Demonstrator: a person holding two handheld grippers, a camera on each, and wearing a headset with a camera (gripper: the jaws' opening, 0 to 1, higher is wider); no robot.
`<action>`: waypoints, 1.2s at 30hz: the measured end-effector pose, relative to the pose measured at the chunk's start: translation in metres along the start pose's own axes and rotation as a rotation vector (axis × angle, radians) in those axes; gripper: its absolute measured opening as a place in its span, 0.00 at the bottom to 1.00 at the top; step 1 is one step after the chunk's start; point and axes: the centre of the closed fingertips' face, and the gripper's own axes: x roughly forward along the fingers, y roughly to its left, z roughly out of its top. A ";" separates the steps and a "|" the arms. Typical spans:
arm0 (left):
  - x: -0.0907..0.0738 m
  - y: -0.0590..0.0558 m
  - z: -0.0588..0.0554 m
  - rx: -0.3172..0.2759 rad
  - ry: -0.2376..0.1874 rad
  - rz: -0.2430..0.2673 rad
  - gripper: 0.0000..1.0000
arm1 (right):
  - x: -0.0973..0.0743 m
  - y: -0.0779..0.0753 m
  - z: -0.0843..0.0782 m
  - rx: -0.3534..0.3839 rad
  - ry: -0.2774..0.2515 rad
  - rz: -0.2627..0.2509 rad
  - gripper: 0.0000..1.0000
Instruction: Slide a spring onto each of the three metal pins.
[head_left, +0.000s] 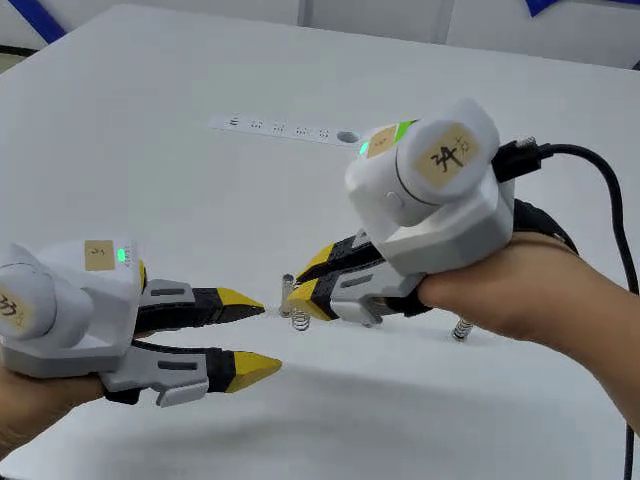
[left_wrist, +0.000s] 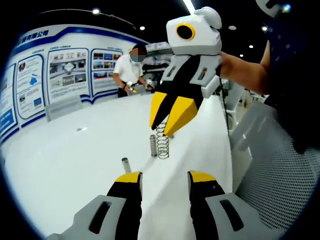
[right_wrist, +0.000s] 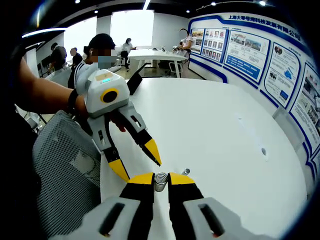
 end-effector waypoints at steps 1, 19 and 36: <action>-0.001 0.001 0.000 -0.005 -0.003 0.007 0.39 | -0.001 -0.002 0.001 -0.001 -0.004 -0.009 0.11; -0.010 0.008 -0.004 -0.072 -0.031 0.076 0.56 | 0.005 -0.046 0.021 0.061 -0.095 -0.105 0.11; -0.014 0.008 -0.004 -0.122 -0.046 0.089 0.67 | 0.027 -0.051 0.012 0.090 -0.080 -0.103 0.11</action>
